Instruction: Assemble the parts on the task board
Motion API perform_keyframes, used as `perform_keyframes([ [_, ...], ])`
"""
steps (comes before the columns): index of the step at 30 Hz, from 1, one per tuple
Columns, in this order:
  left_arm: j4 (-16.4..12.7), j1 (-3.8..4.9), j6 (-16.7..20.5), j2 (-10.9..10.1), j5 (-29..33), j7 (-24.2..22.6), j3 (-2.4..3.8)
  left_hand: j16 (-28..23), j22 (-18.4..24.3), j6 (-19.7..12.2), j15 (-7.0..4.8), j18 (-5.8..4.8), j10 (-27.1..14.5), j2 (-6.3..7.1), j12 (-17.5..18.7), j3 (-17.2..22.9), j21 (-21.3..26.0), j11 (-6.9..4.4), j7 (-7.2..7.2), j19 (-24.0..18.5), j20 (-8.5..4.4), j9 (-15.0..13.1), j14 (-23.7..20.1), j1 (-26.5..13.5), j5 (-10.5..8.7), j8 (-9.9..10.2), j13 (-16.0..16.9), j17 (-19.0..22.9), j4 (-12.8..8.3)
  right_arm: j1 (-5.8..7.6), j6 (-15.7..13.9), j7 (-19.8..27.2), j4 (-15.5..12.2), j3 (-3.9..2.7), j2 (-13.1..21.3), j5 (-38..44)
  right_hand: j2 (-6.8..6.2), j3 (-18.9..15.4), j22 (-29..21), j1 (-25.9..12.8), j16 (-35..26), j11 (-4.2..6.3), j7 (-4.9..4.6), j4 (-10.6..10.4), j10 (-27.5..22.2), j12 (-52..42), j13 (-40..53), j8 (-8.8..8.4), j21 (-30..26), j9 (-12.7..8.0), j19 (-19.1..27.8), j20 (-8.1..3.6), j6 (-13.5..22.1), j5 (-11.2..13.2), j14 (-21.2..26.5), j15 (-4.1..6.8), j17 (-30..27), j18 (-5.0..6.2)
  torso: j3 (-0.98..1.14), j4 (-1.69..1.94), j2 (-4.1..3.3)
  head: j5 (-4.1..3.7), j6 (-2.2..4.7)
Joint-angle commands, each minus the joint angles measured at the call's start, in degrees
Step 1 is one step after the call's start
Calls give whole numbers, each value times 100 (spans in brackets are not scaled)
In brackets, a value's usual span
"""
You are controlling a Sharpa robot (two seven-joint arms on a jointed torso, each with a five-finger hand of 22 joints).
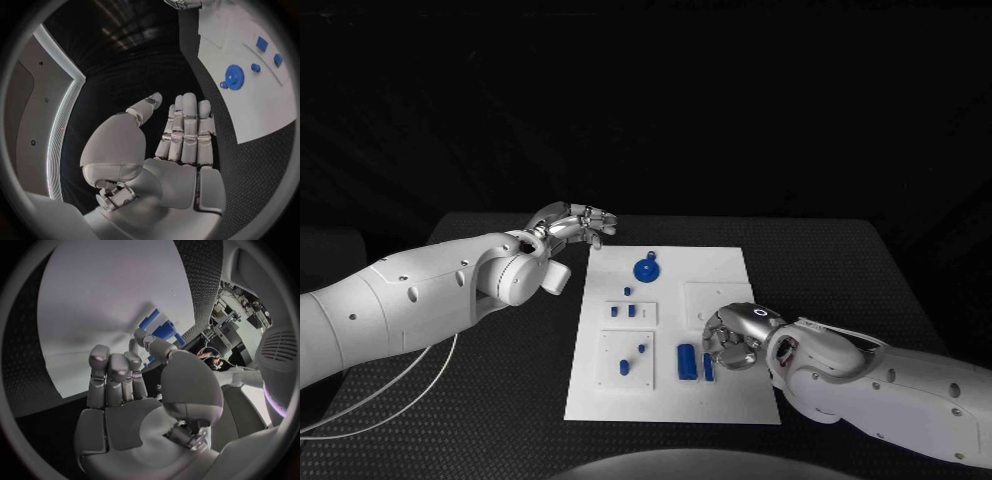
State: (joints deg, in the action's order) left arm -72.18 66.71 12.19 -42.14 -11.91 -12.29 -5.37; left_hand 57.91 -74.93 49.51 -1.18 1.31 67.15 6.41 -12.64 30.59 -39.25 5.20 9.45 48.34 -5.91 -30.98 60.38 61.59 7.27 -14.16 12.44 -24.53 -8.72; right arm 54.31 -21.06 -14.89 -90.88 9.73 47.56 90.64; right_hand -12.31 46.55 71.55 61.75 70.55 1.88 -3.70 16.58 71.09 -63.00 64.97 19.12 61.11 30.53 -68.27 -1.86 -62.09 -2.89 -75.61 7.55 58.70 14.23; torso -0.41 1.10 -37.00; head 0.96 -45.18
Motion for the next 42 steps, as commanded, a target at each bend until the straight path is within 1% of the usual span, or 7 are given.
perform_keyframes([
  [1,-12,4,-74,8,26,-35,3,-25,-85,-17,18,96,-30,-2,10,4,35,-3,35,35,-70,9,23,-50,-17,-25,7,-7,43,-8,-225,50,5,0,8,404,-20,-46,1,144,21,34,-31,3,32,-19,4,41,29,-14,4,-23,-102,10,0,19,5,76,2,-1,0,-1,0],
  [17,147,4,-43,94,26,-82,3,-27,-87,-18,18,95,-31,-3,10,3,37,-3,36,35,-70,10,23,-48,-18,-26,8,-9,42,184,-1137,1406,54,-146,184,-2628,-340,-463,-56,-478,-76,-66,-146,-310,-126,128,-65,-188,-43,-144,47,22,261,-30,51,-30,-46,77,-6,-14,22,-60,163],
  [22,345,5,-35,143,108,-163,3,-27,-87,-19,18,95,-32,-1,10,1,37,-3,36,35,-70,10,22,-49,-18,-26,8,-10,43,487,-664,2041,756,-224,-39,-4167,-328,-538,-77,-540,-127,-96,-179,-324,-187,162,-75,-238,-93,-169,103,24,353,-49,87,-55,-69,77,-21,-28,47,-118,368],
  [27,703,6,-112,262,283,-311,6,-98,-88,23,27,89,-8,4,-5,0,62,-2,23,9,-62,2,-44,-33,-19,-59,16,11,24,697,-48,2466,1913,-484,-502,-5423,40,-881,-188,-744,-639,-246,-324,-144,-906,545,-268,-344,-563,-202,851,147,637,-439,696,-215,-310,61,-49,-57,142,-126,686],
  [32,1040,40,-208,333,419,-514,12,-478,-43,77,94,58,26,-23,-24,14,217,18,-6,-126,-1,-5,-226,-43,-18,-109,28,153,-6,786,410,2736,2950,-840,-1028,-6296,315,-1050,-548,-711,-1590,-432,-484,5,-1558,1311,-1033,-370,-1389,-202,1759,536,842,-674,1419,-512,-935,-101,-94,-98,276,-177,1037],
  [35,1323,86,-257,443,630,-683,18,-1204,114,29,397,19,-65,-10,47,81,601,76,10,-512,265,-1,-667,-77,-46,-108,-2,420,-46,835,740,2857,3438,-1006,-1279,-6753,428,-1080,-938,-792,-2432,-569,-591,-11,-1888,2043,-1812,-408,-2053,-217,2278,759,1031,-778,1807,-782,-1438,-183,-94,-101,329,-179,1168],
  [42,1806,117,-257,656,998,-989,37,-2593,358,-593,876,25,-962,70,747,-34,1335,131,-207,-1323,777,136,-1792,-220,-393,161,-377,810,-148,827,1174,3012,4261,-1130,-1682,-7334,700,-1340,-1754,-744,-4563,-1047,-627,12,-1960,4282,-4335,-407,-3393,-261,3340,1210,1438,-811,2479,-1465,-2659,-373,-63,-83,439,-132,1340],
])
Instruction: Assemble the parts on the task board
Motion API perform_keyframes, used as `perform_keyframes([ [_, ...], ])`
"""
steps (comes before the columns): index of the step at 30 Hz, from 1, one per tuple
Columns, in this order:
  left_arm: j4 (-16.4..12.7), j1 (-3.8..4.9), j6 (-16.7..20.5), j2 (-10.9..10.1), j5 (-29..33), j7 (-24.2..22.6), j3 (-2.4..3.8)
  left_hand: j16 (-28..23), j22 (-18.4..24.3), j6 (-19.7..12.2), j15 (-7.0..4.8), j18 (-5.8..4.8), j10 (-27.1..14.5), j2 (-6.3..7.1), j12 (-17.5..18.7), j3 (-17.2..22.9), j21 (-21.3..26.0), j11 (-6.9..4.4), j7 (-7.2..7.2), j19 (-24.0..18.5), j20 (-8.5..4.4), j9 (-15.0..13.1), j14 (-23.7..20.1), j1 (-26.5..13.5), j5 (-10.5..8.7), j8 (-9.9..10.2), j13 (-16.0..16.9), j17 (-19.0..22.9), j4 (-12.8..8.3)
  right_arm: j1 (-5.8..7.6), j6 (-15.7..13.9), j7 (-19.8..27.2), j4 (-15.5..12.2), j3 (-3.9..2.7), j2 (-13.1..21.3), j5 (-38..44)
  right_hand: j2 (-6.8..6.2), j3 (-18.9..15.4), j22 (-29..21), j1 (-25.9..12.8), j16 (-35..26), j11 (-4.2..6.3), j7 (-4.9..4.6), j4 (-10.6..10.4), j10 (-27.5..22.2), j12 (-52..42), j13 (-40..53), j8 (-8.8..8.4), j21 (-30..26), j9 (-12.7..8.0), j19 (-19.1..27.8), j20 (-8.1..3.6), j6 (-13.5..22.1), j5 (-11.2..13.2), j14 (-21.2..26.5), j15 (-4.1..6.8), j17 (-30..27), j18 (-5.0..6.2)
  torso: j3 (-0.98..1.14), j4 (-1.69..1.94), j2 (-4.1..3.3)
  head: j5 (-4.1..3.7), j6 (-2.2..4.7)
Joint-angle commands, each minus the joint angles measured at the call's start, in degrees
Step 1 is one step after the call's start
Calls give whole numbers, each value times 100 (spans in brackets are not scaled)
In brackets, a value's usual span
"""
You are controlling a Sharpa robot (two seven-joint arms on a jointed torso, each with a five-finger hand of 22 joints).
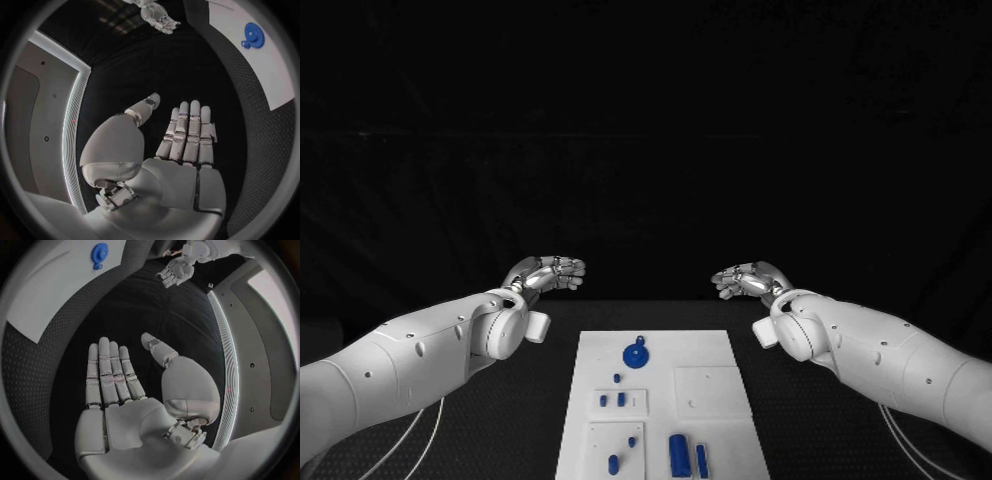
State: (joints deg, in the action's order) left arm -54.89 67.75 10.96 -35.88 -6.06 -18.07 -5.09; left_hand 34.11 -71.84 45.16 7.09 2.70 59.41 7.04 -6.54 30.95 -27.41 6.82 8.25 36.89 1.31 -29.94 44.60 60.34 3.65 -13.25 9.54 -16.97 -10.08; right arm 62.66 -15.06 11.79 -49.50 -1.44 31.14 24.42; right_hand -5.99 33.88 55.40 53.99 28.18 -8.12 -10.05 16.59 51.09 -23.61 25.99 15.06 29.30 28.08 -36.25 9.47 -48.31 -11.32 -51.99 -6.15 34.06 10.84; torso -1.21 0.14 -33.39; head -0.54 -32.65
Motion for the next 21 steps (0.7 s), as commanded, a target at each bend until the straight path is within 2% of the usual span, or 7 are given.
perform_keyframes([
  [1,97,13,-165,32,438,-417,11,-350,80,-253,68,-165,-321,32,220,-193,252,-66,-117,-313,87,48,-396,-193,-19,111,-139,102,-32,-10,599,359,167,-18,-73,-746,89,-137,-217,29,-463,-54,11,1,119,492,-662,8,-311,-29,172,116,90,38,114,-126,-288,-24,25,19,83,26,100],
  [4,163,12,-253,67,458,-435,13,-594,146,-396,111,-270,-579,53,305,-458,476,-95,-181,-574,140,59,-680,-370,-65,151,-260,178,-85,-19,650,398,213,-42,-92,-816,143,-302,-381,-27,-706,-86,17,-14,230,784,-1089,24,-517,-73,236,202,152,139,128,-164,-481,15,41,18,93,59,140],
  [9,178,8,-340,93,466,-434,13,-720,172,-441,127,-270,-670,46,279,-620,629,-107,-179,-721,195,43,-798,-512,-69,132,-341,210,-79,-28,639,430,267,-63,-121,-817,157,-524,-480,-134,-871,-90,20,-16,302,1016,-1398,32,-649,-119,308,266,214,167,172,-182,-646,51,49,19,91,76,145],
  [10,173,4,-128,64,301,-241,9,-3411,2273,-4516,-709,-270,-5941,-704,654,-3095,2741,-682,-825,-3689,-131,2994,-4460,-6034,-365,1325,-954,1697,1008,-19,387,223,252,-57,-117,-595,599,-3388,-5540,-5399,-2818,812,1005,-1659,-5109,2361,-2599,-1506,-2930,-2808,3625,-947,4831,1132,5199,615,-3406,-1084,41,16,84,65,143],
  [16,-70,-46,100,2,321,-302,42,-3411,3165,-4516,-709,-270,-5941,-704,654,-3095,2741,-682,-825,-3689,-131,2994,-4460,-6034,-365,1325,-954,1697,1008,-32,200,312,9,-46,-33,-700,599,-3388,-5540,-5399,-2818,812,1005,-1659,-5109,2361,-2599,-1506,-2930,-2808,3625,-947,4831,1132,5199,615,-3406,-1084,72,5,137,61,22],
  [17,-150,-63,175,-18,328,-323,53,-3411,7184,-4516,-709,-270,-5941,-704,654,-3095,2741,-682,-825,-3689,-131,2994,-4460,-6034,-365,1325,-954,1697,1008,-36,138,342,-73,-42,-5,-735,599,-3388,-5540,-5399,-2818,812,1005,-1659,-5109,2361,-2599,-1506,-2930,-2808,3625,-947,4831,1132,5199,615,-3406,-1084,82,1,155,59,-19],
  [21,-651,-167,644,-147,369,-450,121,-3411,7184,-4516,-709,-270,-5941,-704,654,-3095,2741,-682,-825,-3689,-131,2994,-4460,-6034,-365,1325,-954,1697,1008,-63,-245,526,-572,-19,166,-950,599,-3388,-5540,-5399,-2818,812,1005,-1659,-5109,2361,-2599,-1506,-2930,-2808,3625,-947,4831,1132,5199,615,-3406,-1084,115,-11,211,55,-149],
])
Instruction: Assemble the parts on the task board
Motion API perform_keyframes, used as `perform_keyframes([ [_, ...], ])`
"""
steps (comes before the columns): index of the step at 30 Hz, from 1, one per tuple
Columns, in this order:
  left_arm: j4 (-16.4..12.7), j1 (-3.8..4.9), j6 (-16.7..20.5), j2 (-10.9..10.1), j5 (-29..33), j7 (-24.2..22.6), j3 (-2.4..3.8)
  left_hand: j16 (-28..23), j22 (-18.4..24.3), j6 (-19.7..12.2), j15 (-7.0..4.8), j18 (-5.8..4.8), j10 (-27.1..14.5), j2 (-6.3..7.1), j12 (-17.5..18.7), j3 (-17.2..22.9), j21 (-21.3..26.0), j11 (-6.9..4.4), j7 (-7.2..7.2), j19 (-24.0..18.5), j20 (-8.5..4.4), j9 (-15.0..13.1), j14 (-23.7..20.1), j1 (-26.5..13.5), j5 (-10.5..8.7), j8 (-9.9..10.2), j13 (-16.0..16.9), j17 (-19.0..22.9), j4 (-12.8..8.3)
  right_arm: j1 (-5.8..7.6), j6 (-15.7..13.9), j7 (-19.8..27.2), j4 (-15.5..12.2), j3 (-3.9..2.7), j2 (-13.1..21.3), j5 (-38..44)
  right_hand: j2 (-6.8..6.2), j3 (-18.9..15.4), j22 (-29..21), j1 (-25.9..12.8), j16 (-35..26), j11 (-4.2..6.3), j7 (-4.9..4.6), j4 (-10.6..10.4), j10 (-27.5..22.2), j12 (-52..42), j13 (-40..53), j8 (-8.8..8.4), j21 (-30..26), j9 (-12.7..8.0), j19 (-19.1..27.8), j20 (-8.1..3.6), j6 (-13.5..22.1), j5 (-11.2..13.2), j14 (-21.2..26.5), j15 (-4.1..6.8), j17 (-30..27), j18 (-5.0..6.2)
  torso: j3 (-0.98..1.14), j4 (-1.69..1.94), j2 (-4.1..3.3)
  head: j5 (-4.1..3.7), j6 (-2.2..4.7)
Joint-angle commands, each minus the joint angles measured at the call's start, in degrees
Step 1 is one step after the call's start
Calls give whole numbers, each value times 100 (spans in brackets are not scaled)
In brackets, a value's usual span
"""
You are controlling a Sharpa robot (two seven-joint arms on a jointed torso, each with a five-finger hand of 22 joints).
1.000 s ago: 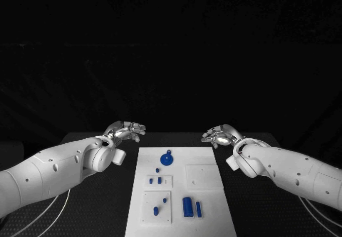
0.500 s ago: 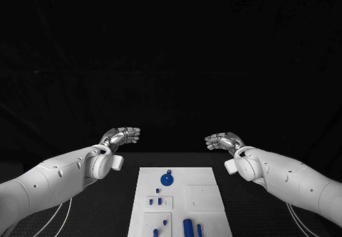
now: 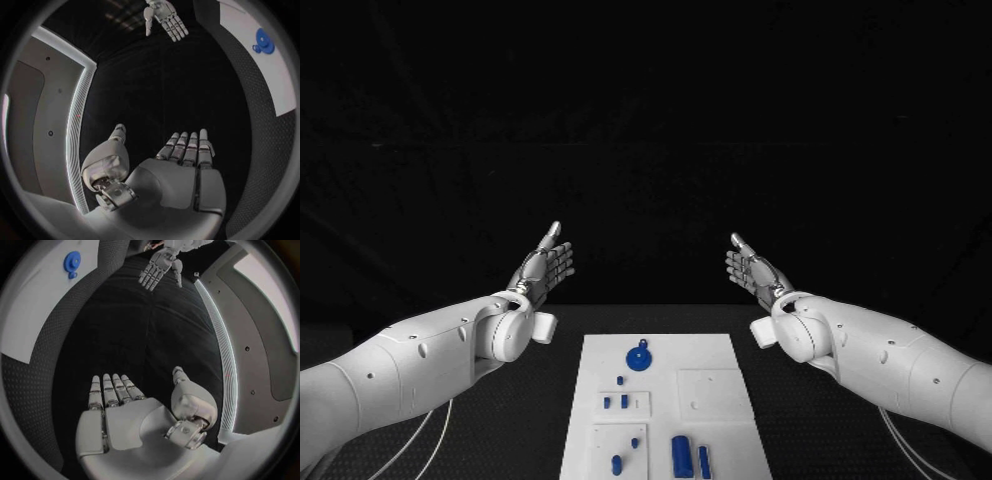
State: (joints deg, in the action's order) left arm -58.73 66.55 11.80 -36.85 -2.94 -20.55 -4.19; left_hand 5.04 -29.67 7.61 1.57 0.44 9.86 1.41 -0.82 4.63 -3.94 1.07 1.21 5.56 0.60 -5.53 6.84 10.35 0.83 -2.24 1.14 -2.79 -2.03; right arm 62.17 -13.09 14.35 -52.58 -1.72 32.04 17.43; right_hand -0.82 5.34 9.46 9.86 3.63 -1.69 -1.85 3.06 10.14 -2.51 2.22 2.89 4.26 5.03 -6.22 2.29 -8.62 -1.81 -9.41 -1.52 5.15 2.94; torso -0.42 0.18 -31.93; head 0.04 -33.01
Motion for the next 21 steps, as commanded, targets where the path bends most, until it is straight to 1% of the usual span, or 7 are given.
perform_keyframes([
  [1,-407,-76,691,-87,70,-237,50,-504,2967,-761,-157,-44,-986,-141,82,-463,394,-107,-121,-556,-60,553,-684,-1035,-83,224,-114,279,203,-22,-549,322,-404,16,123,-310,82,-534,-946,-986,-363,169,185,-306,-1014,251,-222,-289,-426,-503,622,-229,862,181,941,152,-515,-294,40,-17,71,-4,-127],
  [5,-989,-196,1235,-236,118,-384,129,-504,2967,-761,-157,-44,-986,-141,82,-463,394,-107,-121,-556,-60,553,-684,-1035,-83,224,-114,279,203,-53,-994,535,-985,43,323,-560,82,-534,-946,-986,-363,169,185,-306,-1014,251,-222,-289,-426,-503,622,-229,862,181,941,152,-515,-294,42,-18,75,-4,-137],
  [6,-1259,-252,1487,-305,140,-453,165,-504,2967,-761,-157,-44,-986,-141,82,-463,394,-107,-121,-556,-60,553,-684,-1035,-83,224,-114,279,203,-63,-1133,601,-1167,51,385,-638,82,-534,-946,-986,-363,169,185,-306,-1014,251,-222,-289,-426,-503,622,-229,862,181,941,152,-515,-294,42,-18,75,-4,-137],
  [8,-1614,-326,1820,-397,170,-543,214,-504,2967,-761,-157,-44,-986,-141,82,-463,394,-107,-121,-556,-60,553,-684,-1035,-83,224,-114,279,203,-87,-1474,765,-1611,72,537,-829,82,-534,-946,-986,-363,169,185,-306,-1014,251,-222,-289,-426,-503,622,-229,862,181,941,152,-515,-294,42,-18,75,-4,-137],
  [14,-2578,-526,2722,-644,249,-787,345,-504,2967,-761,-157,-44,-986,-141,82,-463,394,-107,-121,-556,-60,553,-684,-1035,-83,224,-114,279,203,-148,-2342,1180,-2745,125,925,-1316,82,-534,-946,-986,-363,169,185,-306,-1014,251,-222,-289,-426,-503,622,-229,862,181,941,152,-515,-294,42,-18,75,-4,-137],
  [17,-2857,-584,2983,-716,273,-857,383,-504,2967,-761,-157,-44,-986,-141,82,-463,394,-107,-121,-556,-60,553,-684,-1035,-83,224,-114,279,203,-169,-2644,1325,-3139,144,1060,-1486,82,-534,-946,-986,-363,169,185,-306,-1014,251,-222,-289,-426,-503,622,-229,862,181,941,152,-515,-294,42,-18,75,-4,-137],
  [21,-3092,-632,3203,-776,292,-917,415,-504,2967,-761,-157,-44,-986,-141,82,-463,394,-107,-121,-556,-60,553,-684,-1035,-83,224,-114,279,203,-191,-2958,1476,-3549,163,1200,-1662,82,-534,-946,-986,-363,169,185,-306,-1014,251,-222,-289,-426,-503,622,-229,862,181,941,152,-515,-294,42,-18,75,-4,-137],
])
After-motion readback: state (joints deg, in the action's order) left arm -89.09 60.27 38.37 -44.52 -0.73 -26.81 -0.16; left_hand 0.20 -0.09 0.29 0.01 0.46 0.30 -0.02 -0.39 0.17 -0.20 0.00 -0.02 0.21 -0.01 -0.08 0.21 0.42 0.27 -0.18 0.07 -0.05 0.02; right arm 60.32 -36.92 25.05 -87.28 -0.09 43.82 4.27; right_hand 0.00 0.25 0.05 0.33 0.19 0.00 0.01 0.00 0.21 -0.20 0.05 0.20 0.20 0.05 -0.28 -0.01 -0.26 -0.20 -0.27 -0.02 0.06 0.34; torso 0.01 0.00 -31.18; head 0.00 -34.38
